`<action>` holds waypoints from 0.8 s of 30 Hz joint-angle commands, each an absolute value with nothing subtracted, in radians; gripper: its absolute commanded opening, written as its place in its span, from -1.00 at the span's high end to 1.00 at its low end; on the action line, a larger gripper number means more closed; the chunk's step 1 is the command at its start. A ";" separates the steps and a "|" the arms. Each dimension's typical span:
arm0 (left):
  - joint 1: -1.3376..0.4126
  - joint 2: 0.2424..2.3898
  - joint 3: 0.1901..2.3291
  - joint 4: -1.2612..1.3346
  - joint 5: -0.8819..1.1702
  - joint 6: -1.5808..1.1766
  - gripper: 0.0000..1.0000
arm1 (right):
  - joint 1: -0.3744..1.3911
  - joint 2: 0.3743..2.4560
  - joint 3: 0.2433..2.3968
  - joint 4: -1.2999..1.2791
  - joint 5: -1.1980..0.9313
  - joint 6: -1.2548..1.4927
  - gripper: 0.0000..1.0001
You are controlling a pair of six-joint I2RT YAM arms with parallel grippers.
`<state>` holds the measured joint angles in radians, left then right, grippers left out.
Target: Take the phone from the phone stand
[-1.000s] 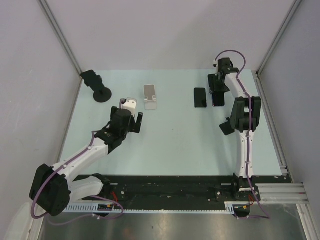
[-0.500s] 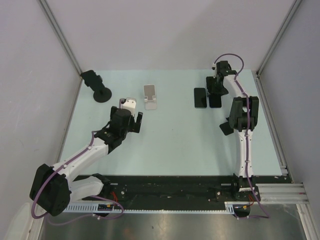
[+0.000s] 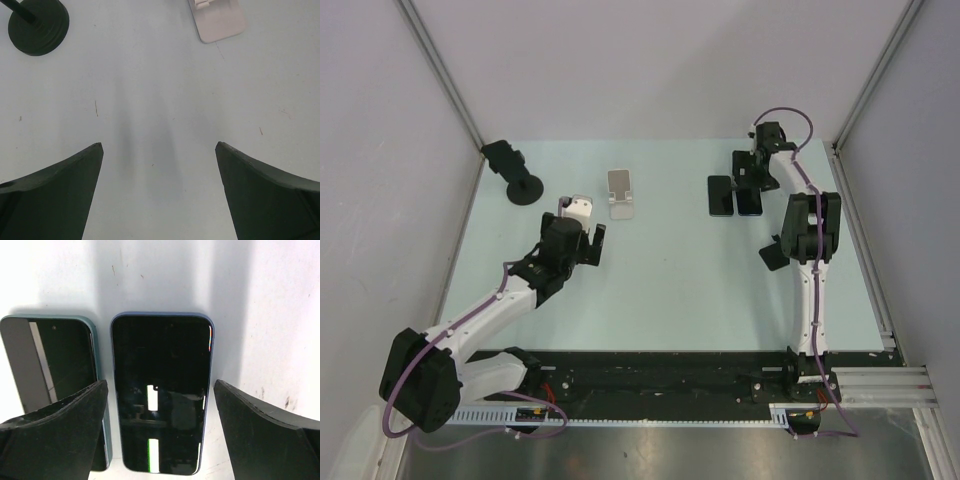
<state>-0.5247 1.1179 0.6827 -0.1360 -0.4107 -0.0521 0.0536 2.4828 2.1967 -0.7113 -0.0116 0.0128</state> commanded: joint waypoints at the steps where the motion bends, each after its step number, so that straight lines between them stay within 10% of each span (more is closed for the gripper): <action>1: -0.518 1.088 0.707 -0.100 -0.397 -0.057 -1.00 | 0.011 2.339 2.117 -0.643 -0.122 0.103 -0.82; 24: -0.517 1.068 0.713 -0.100 -0.362 -0.058 -1.00 | -0.103 2.344 1.910 -0.451 -0.342 0.287 0.09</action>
